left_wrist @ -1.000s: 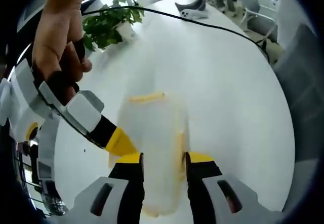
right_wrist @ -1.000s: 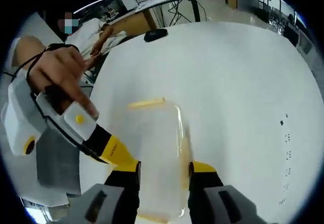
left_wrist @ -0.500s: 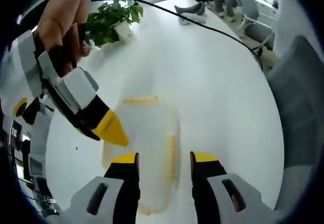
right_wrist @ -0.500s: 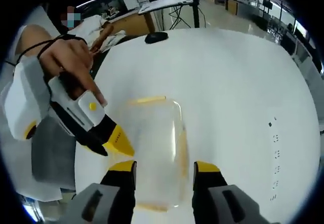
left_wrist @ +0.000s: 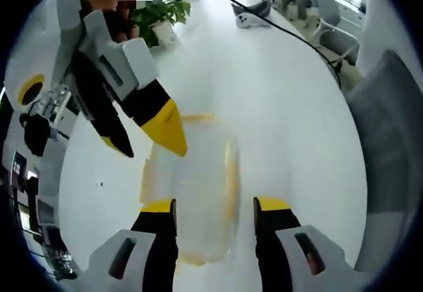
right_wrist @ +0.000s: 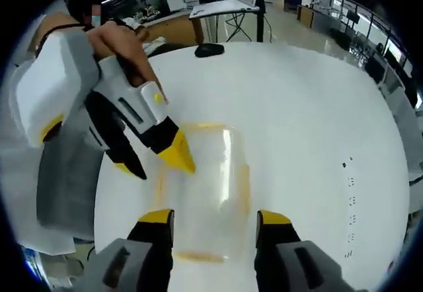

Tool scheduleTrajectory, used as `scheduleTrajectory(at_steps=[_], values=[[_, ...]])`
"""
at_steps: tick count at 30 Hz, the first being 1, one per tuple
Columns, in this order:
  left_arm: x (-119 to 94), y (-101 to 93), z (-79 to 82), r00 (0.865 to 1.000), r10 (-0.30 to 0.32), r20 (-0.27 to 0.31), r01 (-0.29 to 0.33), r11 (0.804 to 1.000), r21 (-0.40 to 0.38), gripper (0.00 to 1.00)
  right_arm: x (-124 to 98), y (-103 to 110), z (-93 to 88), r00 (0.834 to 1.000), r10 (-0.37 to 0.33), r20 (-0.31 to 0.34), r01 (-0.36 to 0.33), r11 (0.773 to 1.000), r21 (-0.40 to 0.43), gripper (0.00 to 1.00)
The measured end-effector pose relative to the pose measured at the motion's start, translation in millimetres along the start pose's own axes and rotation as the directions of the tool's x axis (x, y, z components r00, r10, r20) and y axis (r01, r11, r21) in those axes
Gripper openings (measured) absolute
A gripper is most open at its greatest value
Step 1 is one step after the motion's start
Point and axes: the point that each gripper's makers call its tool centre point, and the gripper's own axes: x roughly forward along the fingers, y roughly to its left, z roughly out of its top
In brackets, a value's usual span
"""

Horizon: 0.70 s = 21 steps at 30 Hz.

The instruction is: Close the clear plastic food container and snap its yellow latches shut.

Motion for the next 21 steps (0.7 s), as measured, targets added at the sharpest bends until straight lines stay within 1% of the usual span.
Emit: scheduleTrajectory(at_steps=[5, 9, 13, 18, 21], values=[[-3.1, 3.8, -2.5, 1.000, -0.001, -0.007, 0.001, 1.000, 0.001, 0.47, -0.2, 6.2, -3.5, 1.000, -0.010, -0.005, 0.010, 1.000, -0.008, 0.51], [-4.3, 5.0, -6.4, 1.000, -0.011, -0.021, 0.011, 1.000, -0.005, 0.48, -1.1, 11.7, -7.3, 1.000, -0.012, -0.003, 0.012, 1.000, -0.006, 0.52], [-6.1, 7.6, -11.1, 1.000, -0.007, -0.027, 0.007, 1.000, -0.006, 0.50, -2.3, 17.2, -10.0, 1.000, -0.019, -0.006, 0.019, 1.000, -0.012, 0.53], [-6.9, 7.3, -17.6, 0.999, -0.021, -0.036, 0.022, 1.000, 0.004, 0.57, -2.1, 24.0, -15.7, 1.000, -0.021, -0.015, 0.020, 0.999, -0.028, 0.56], [-7.9, 9.1, -19.9, 0.999, -0.016, -0.039, 0.017, 1.000, 0.011, 0.58, -0.7, 25.8, -22.1, 0.999, -0.035, -0.036, 0.034, 0.998, -0.044, 0.58]])
